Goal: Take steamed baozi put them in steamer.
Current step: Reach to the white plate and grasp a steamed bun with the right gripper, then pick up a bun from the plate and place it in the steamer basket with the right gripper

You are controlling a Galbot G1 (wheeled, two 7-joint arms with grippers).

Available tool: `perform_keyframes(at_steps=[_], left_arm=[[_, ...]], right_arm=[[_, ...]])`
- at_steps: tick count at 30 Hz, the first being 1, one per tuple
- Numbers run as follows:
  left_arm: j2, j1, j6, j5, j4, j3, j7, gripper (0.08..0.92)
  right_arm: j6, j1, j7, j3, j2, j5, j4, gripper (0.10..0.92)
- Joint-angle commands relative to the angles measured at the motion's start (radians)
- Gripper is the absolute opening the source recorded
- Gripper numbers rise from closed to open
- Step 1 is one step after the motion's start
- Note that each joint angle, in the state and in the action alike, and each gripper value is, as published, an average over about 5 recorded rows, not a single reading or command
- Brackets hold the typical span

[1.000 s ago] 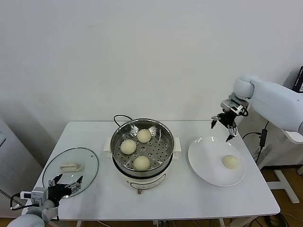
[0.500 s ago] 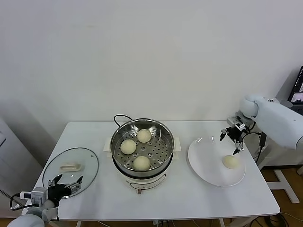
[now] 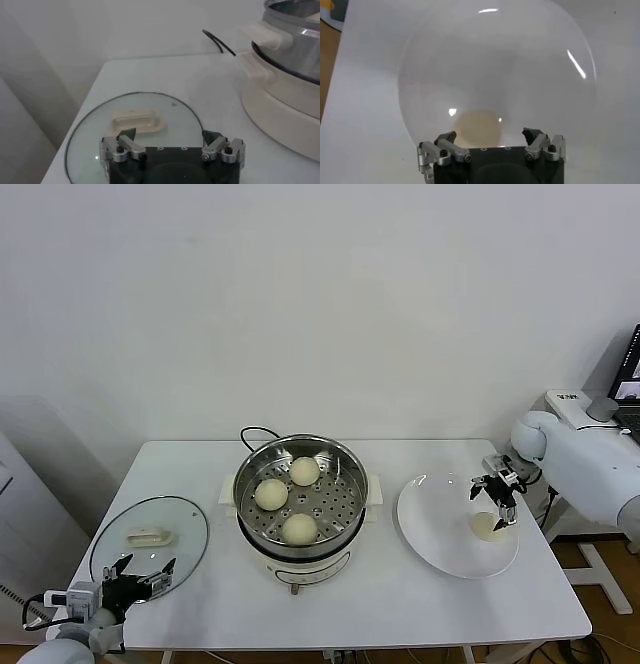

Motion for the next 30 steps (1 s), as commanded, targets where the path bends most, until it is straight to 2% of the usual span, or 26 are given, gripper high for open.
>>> perform_keyframes(at_steps=[1, 7, 13, 20, 22, 26, 30], left_arm=[[-0.002, 0.001, 0.000, 0.003, -0.001, 0.001, 0.001, 0.823], [-0.002, 0.001, 0.001, 0.004, 0.000, 0.001, 0.001, 0.823], [-0.004, 0.001, 0.000, 0.005, 0.001, 0.003, 0.001, 0.823], [-0.007, 0.001, 0.001, 0.005, 0.000, 0.003, 0.000, 0.823], [-0.009, 0.002, 0.002, 0.006, 0.000, 0.003, 0.000, 0.823], [-0.012, 0.003, 0.004, 0.009, -0.002, 0.002, -0.002, 0.823], [-0.012, 0.003, 0.007, 0.011, -0.006, 0.000, -0.004, 0.823]], right_arm=[[-0.005, -0.055, 0.017, 0.060, -0.003, -0.037, -0.015, 0.823], [-0.009, -0.073, 0.008, 0.080, -0.006, -0.047, -0.015, 0.793], [-0.013, -0.090, 0.006, 0.105, -0.007, -0.052, -0.017, 0.692], [-0.014, -0.086, 0.002, 0.107, -0.011, -0.051, -0.012, 0.531], [-0.017, -0.074, -0.003, 0.099, -0.016, -0.038, -0.003, 0.512], [-0.051, -0.002, -0.019, 0.011, -0.049, 0.056, 0.055, 0.501], [-0.159, 0.204, -0.031, -0.220, -0.117, 0.254, 0.201, 0.501]])
